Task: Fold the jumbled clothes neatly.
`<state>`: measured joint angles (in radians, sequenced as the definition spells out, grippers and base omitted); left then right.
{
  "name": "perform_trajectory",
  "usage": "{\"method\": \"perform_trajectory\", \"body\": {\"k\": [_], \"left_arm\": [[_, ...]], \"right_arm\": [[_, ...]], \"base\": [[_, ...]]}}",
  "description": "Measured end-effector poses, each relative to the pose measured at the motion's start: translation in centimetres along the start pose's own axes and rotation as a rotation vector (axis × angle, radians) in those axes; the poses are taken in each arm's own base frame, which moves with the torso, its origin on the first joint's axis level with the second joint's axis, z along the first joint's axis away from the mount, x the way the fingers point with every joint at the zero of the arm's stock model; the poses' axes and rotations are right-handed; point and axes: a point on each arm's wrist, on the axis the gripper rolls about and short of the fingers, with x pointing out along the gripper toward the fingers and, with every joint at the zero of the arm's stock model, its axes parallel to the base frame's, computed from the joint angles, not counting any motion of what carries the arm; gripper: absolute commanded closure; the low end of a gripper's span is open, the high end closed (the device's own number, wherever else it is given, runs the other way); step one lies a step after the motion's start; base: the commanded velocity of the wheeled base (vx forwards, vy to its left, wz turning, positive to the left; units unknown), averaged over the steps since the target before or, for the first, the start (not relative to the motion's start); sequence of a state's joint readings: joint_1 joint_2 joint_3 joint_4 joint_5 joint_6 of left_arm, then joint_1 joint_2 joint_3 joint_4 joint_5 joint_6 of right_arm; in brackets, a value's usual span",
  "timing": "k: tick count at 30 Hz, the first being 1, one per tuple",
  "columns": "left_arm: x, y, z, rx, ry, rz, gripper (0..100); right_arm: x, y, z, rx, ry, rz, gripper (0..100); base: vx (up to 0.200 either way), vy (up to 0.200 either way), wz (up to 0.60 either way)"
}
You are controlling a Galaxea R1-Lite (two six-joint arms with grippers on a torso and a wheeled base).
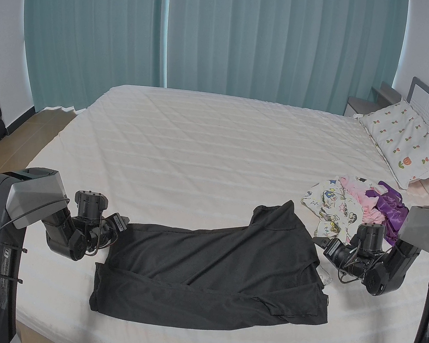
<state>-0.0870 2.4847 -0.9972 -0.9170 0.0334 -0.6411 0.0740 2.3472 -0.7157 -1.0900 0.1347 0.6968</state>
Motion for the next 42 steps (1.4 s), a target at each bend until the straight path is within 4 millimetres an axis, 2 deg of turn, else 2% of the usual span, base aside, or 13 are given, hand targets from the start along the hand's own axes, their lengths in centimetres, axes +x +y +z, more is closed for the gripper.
{"method": "perform_trajectory", "body": {"k": [10, 15, 23, 29, 38, 39, 42], "left_arm": [[0.3, 0.0, 0.0, -0.006, -0.011, -0.019, 100], [0.3, -0.1, 0.4, -0.034, -0.050, -0.038, 100], [0.2, -0.1, 0.5, -0.055, -0.067, -0.045, 100], [0.1, 0.1, 0.2, -0.061, -0.062, -0.038, 100], [0.0, 0.2, 0.1, -0.062, -0.059, -0.036, 100], [0.0, 0.2, 0.1, -0.061, -0.059, -0.036, 100], [0.0, 0.1, 0.1, -0.061, -0.059, -0.036, 100]], "right_arm": [[5.0, 2.8, 3.0, -0.200, -0.033, 0.035, 0], [7.8, 3.8, 3.5, -0.308, -0.041, 0.056, 0], [11.8, 5.2, 3.6, -0.378, -0.051, 0.091, 0], [14.1, 4.7, 3.1, -0.386, -0.039, 0.084, 0], [15.5, 3.7, 2.5, -0.375, -0.045, 0.069, 0], [15.5, 3.6, 2.5, -0.373, -0.045, 0.069, 100], [15.6, 3.5, 2.3, -0.367, -0.044, 0.066, 100]], "base": [[0.000, 0.000, 0.00], [0.000, 0.000, 0.00], [0.000, 0.000, 0.00], [0.000, 0.000, 0.00], [0.000, 0.000, 0.00], [0.000, 0.000, 0.00], [0.000, 0.000, 0.00]]}}
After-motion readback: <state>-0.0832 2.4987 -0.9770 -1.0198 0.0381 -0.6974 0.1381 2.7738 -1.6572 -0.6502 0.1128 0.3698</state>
